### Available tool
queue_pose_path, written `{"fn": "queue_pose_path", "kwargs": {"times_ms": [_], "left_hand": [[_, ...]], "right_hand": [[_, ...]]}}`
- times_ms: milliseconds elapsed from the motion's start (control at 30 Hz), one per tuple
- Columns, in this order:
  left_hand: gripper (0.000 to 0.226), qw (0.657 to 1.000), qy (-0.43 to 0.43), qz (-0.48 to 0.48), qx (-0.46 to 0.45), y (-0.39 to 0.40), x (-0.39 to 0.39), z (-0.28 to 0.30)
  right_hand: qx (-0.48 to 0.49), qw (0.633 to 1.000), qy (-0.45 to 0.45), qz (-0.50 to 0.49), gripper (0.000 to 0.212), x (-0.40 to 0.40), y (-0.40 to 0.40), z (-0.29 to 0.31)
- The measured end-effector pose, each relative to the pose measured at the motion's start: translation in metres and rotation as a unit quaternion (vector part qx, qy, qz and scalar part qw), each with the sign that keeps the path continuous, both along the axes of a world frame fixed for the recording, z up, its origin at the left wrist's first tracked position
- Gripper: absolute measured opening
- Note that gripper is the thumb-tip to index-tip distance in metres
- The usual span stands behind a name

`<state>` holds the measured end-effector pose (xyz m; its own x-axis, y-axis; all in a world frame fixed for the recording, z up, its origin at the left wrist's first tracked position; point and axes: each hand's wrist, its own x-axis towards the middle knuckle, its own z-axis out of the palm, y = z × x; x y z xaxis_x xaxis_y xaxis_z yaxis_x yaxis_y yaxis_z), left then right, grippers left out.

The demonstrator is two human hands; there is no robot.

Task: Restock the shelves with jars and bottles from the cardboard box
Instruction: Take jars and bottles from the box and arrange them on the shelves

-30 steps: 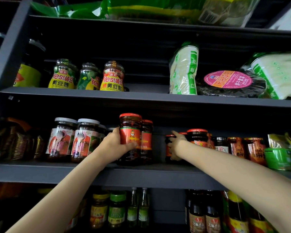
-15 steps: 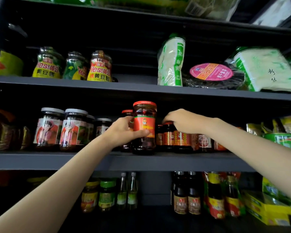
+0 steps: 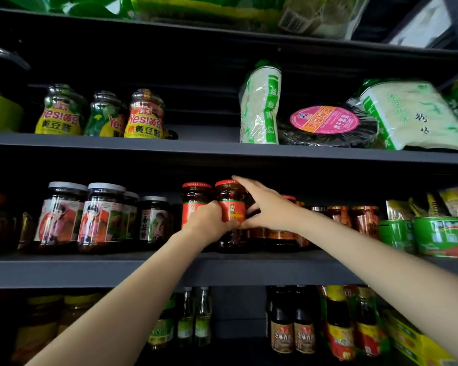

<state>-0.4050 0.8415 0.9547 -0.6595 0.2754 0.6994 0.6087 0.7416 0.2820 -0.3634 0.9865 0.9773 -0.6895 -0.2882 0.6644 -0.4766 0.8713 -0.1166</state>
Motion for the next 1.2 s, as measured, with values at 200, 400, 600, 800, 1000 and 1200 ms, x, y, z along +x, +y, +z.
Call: {"fn": "queue_pose_path", "kwargs": {"times_ms": [200, 400, 600, 800, 1000, 1200], "left_hand": [[0.058, 0.998, 0.023, 0.058, -0.018, 0.011, -0.003, -0.003], [0.064, 0.998, 0.018, -0.003, 0.054, 0.003, -0.003, -0.005], [0.071, 0.993, 0.033, -0.006, 0.112, -0.007, 0.012, -0.006], [0.064, 0.983, 0.034, 0.018, 0.179, -0.037, 0.013, -0.01], [0.061, 0.985, 0.04, -0.002, 0.169, -0.04, 0.007, -0.012], [0.06, 0.986, 0.067, -0.003, 0.154, -0.039, 0.0, -0.012]], "right_hand": [[0.031, 0.995, 0.041, -0.09, 0.081, -0.01, 0.009, -0.002], [-0.174, 0.974, -0.146, 0.027, 0.074, -0.004, 0.004, -0.008], [-0.232, 0.945, -0.166, 0.161, 0.053, 0.01, 0.0, -0.01], [0.246, 0.951, 0.025, -0.185, 0.027, -0.032, 0.008, 0.011], [0.584, 0.698, -0.08, -0.407, 0.056, -0.086, -0.012, -0.006], [0.499, 0.75, -0.111, -0.419, 0.057, -0.09, -0.012, -0.004]]}}
